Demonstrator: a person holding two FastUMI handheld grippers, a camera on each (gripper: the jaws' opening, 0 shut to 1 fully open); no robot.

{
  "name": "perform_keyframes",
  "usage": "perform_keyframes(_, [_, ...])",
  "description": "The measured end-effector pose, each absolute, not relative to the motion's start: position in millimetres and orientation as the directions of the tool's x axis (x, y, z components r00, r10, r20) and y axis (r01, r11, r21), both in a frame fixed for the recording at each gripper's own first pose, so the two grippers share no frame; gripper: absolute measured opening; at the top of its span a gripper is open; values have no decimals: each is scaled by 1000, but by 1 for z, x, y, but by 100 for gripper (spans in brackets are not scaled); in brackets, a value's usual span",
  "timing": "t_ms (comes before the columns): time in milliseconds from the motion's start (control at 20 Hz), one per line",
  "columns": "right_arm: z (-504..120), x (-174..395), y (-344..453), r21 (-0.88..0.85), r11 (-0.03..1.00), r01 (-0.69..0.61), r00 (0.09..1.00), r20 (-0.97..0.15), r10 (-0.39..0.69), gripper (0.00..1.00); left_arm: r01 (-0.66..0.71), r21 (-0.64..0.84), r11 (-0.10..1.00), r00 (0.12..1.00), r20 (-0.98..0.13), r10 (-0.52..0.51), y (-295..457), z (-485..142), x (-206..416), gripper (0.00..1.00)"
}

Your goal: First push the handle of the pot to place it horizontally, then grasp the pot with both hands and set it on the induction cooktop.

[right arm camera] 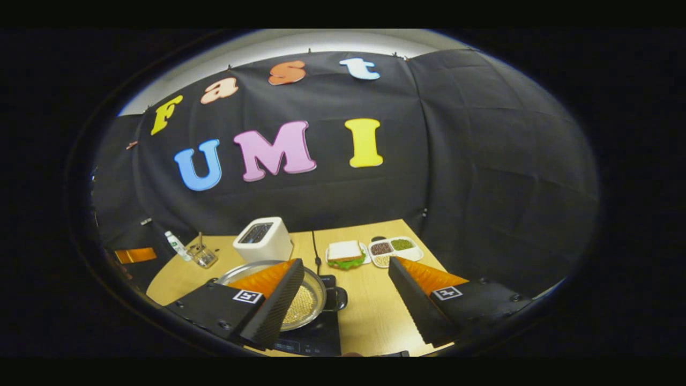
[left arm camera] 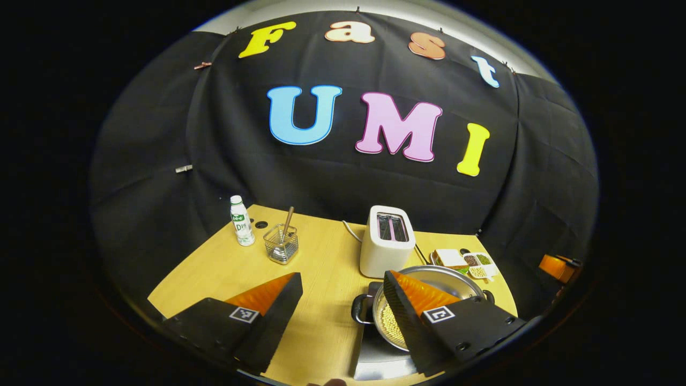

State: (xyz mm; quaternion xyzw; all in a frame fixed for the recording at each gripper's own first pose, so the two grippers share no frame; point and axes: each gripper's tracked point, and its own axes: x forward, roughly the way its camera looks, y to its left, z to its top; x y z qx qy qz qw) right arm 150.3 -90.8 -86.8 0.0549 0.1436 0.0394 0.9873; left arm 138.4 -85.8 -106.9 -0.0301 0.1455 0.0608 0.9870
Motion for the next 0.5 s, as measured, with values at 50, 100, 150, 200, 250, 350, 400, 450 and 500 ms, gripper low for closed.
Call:
perform_keyframes(50, [-74, 142, -92, 117, 992, -51, 965, -250, 79, 98, -121, -37, 992, 955, -276, 106, -81, -101, 127, 95])
perform_keyframes(100, [-64, 134, -95, 113, 993, -36, 973, -222, 60, 98, -117, -32, 993, 959, -262, 105, -78, -97, 119, 95])
perform_keyframes(150, [-54, 125, -95, 113, 993, -21, 980, -193, 42, 98, -112, -26, 993, 964, -246, 103, -73, -91, 109, 95])
perform_keyframes(200, [-43, 115, -94, 118, 993, -6, 986, -167, 26, 98, -111, -15, 994, 969, -224, 105, -66, -83, 104, 95])
perform_keyframes(250, [-35, 105, -91, 124, 992, 1, 990, -143, 16, 98, -119, -1, 993, 973, -198, 117, -59, -75, 94, 96])
perform_keyframes(350, [-22, 84, -85, 116, 993, 14, 995, -100, -2, 98, -124, 22, 992, 981, -150, 126, -49, -58, 75, 95])
perform_keyframes(400, [-19, 74, -83, 100, 995, 22, 996, -84, -13, 98, -127, 30, 991, 984, -123, 130, -45, -51, 65, 95])
perform_keyframes(450, [-19, 65, -80, 79, 996, 29, 997, -78, -23, 98, -128, 34, 991, 986, -101, 131, -41, -44, 56, 95])
perform_keyframes(500, [-22, 55, -77, 56, 998, 38, 996, -84, -33, 98, -131, 38, 991, 988, -83, 134, -37, -40, 47, 95])
